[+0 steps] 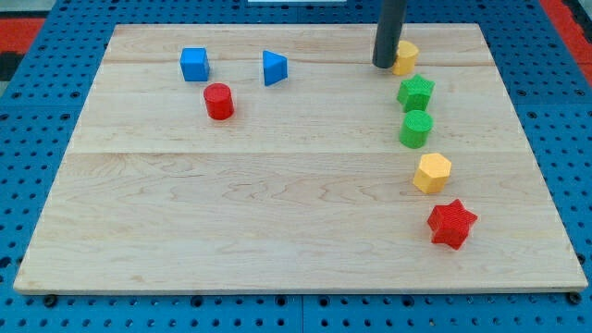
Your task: Place the blue triangle to the top center of the board
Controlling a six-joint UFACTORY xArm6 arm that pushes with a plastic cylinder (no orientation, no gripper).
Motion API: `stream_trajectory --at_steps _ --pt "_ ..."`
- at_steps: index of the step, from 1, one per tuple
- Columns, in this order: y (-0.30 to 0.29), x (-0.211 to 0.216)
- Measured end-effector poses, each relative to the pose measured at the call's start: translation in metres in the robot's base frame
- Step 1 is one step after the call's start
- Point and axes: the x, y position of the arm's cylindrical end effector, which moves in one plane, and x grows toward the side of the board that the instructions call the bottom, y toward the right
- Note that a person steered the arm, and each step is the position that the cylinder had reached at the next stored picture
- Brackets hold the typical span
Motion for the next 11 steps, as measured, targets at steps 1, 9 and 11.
stream_trajectory --at_steps 1,9,11 --pt "0.027 0.000" --pt "-0.185 -0.026" --pt "-0.164 -0.067"
